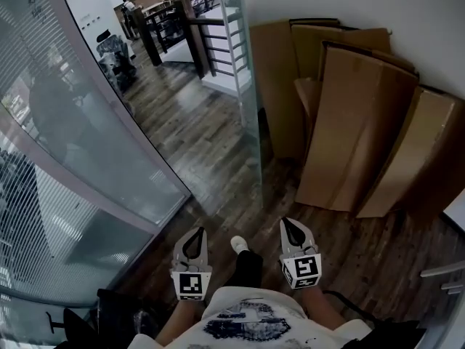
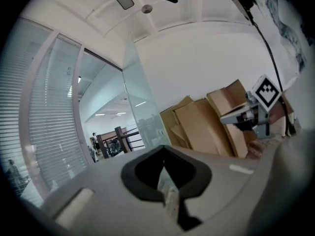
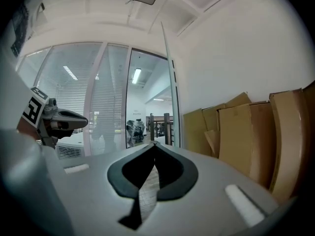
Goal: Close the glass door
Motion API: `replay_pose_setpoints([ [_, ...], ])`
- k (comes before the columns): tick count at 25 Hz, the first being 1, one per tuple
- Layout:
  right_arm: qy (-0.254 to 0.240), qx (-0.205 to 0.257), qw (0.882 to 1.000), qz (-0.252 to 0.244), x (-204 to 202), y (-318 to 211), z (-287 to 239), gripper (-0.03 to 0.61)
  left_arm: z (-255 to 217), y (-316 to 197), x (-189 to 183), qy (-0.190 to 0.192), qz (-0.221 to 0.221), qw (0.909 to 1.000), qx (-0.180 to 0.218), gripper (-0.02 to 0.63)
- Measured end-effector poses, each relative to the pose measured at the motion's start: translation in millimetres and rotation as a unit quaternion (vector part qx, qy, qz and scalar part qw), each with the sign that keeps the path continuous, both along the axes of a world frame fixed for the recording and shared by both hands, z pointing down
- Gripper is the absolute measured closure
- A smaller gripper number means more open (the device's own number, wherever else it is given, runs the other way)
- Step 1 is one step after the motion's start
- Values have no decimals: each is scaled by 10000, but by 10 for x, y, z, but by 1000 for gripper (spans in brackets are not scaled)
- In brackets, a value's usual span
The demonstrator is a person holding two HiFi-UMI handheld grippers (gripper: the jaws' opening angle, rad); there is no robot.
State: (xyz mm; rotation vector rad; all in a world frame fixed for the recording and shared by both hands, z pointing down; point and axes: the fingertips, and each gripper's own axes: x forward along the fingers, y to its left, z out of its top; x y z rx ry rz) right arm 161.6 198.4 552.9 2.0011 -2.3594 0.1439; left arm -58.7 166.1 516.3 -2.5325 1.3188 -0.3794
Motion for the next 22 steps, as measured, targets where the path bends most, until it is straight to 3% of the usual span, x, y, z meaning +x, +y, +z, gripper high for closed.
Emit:
replay_pose_setpoints([
  [14, 334, -156, 9993, -8, 132, -1990, -34, 571, 79, -2114, 265, 189, 205, 9995, -179, 614],
  [22, 222, -309, 9993, 28, 204, -2716, -80, 571, 9, -2944, 418, 249, 270, 9988, -316, 614],
])
